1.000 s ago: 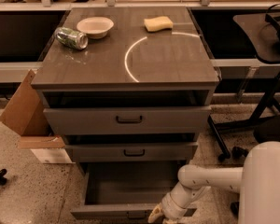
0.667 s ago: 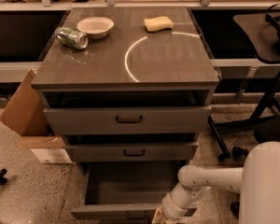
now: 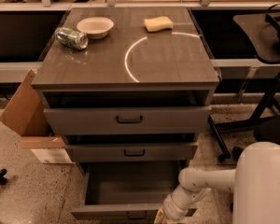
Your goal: Close bottom drawer
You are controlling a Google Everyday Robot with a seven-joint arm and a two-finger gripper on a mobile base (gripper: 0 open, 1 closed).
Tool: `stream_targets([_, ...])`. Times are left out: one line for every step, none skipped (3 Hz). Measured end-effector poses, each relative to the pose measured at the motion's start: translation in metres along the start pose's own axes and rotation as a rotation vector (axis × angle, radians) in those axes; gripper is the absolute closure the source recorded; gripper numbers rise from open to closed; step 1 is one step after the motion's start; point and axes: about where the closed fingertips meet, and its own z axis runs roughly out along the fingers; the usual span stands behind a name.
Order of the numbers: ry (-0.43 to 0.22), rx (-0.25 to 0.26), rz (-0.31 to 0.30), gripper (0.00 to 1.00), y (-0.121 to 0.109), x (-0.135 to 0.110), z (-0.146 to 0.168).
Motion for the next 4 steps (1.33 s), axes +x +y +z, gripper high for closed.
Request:
stream_targets([0.029,0.034,0.029,1.0,-0.006,0.026,0.009])
stream_targets([0.054,0.087,0.053,1.0,-0.011,0.045,0.01])
stream_targets([0.083,0.125,0.084,1.0,-0.023,0.063,0.017])
stream_targets([0.088,0.155,0.119,1.0,-0.035,0.085,0.025])
